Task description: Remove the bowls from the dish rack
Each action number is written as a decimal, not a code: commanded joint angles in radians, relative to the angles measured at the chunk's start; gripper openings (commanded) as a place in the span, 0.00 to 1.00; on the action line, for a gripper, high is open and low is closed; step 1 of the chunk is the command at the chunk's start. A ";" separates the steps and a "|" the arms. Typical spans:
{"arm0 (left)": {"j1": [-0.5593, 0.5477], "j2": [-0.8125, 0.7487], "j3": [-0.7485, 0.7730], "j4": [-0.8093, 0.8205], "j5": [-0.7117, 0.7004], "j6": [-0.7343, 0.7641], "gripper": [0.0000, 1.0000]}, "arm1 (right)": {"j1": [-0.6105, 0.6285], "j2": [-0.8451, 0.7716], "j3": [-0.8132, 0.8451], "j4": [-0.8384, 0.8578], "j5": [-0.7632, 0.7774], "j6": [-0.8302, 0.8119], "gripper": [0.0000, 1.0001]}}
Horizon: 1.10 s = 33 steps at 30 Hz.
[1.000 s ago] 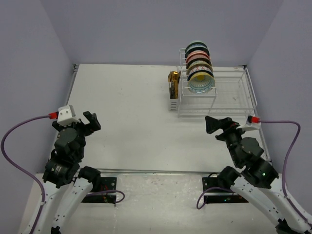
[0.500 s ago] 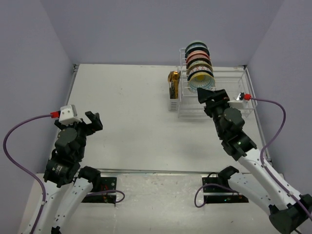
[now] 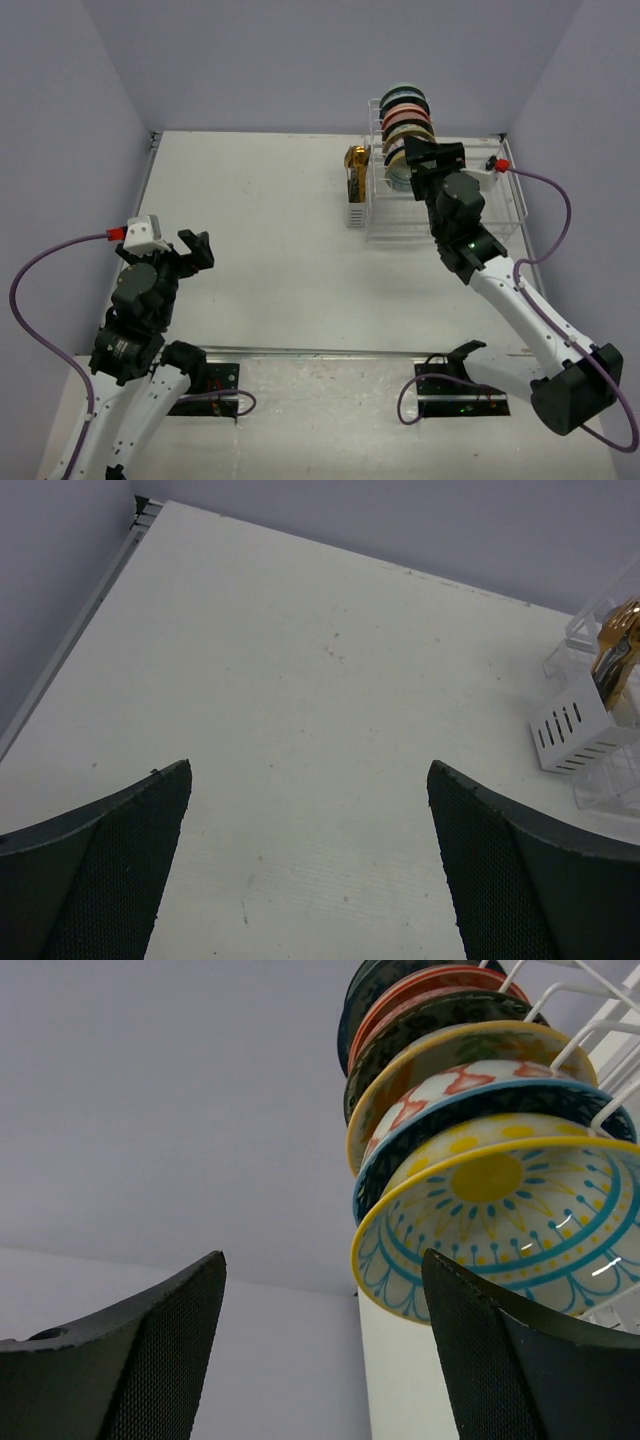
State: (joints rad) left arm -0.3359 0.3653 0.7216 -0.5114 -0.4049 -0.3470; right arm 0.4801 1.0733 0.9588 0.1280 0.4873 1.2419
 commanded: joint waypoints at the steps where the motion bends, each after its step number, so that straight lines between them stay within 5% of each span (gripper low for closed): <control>1: 0.008 -0.009 -0.011 0.053 0.029 0.029 1.00 | -0.046 0.059 0.076 -0.014 0.015 0.100 0.79; 25: 0.008 -0.014 -0.013 0.057 0.032 0.032 1.00 | -0.095 0.053 -0.005 -0.005 0.014 0.199 0.24; 33: 0.008 -0.016 -0.013 0.057 0.034 0.032 1.00 | -0.095 0.034 -0.019 -0.004 0.017 0.212 0.17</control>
State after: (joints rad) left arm -0.3359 0.3580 0.7216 -0.4911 -0.3855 -0.3435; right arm 0.3862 1.1294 0.9524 0.1261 0.4538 1.4380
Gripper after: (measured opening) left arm 0.997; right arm 0.194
